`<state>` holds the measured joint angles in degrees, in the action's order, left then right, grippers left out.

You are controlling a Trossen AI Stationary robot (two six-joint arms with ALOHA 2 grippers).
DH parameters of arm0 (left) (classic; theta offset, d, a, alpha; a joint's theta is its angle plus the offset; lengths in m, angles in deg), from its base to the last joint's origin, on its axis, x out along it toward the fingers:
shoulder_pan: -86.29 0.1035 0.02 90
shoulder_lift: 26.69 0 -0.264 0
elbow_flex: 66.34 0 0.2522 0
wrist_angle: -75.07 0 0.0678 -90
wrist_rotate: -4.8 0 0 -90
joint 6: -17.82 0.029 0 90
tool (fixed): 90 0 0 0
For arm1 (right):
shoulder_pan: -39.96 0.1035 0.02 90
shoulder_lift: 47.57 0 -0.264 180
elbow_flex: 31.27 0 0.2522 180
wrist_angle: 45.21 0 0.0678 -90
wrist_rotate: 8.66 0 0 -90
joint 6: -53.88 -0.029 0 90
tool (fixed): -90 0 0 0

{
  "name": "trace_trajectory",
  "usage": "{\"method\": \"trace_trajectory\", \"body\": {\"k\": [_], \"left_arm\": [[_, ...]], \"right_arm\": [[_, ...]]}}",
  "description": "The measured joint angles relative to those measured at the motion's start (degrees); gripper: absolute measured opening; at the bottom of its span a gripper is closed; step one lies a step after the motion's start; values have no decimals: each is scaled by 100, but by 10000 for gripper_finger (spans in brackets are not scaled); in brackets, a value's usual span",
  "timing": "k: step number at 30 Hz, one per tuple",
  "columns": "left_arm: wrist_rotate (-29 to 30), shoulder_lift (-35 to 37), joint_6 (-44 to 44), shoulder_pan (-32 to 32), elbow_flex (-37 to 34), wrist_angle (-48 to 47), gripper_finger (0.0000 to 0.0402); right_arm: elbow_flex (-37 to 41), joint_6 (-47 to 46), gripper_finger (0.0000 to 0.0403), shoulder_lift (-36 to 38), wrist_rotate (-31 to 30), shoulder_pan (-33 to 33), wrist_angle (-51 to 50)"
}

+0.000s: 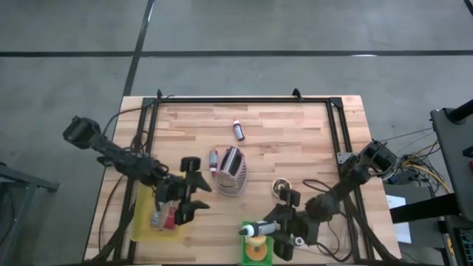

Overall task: Pick & Place Food Item
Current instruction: Put the black food coloring bottle into the transparent bin

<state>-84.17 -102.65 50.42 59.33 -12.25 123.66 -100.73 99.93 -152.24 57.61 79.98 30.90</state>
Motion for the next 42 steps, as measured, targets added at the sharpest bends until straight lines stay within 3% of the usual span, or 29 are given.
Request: {"method": "trace_trajectory", "body": {"k": [11, 18, 30, 42], "left_arm": [[-275, -1173, 361, 242, 1072, 18, 213], [-469, -1567, 358, 280, 1623, 22, 213], [-1347, -1834, 293, 310, 1878, 20, 212], [-1523, -1827, 163, 333, 2251, -693, 213]], "right_arm": [[101, 33, 135, 0, -368, -72, 10], [153, 66, 135, 0, -482, -72, 10], [144, 68, 135, 0, -491, -72, 10], [146, -89, 135, 0, -537, -202, 0]]}}
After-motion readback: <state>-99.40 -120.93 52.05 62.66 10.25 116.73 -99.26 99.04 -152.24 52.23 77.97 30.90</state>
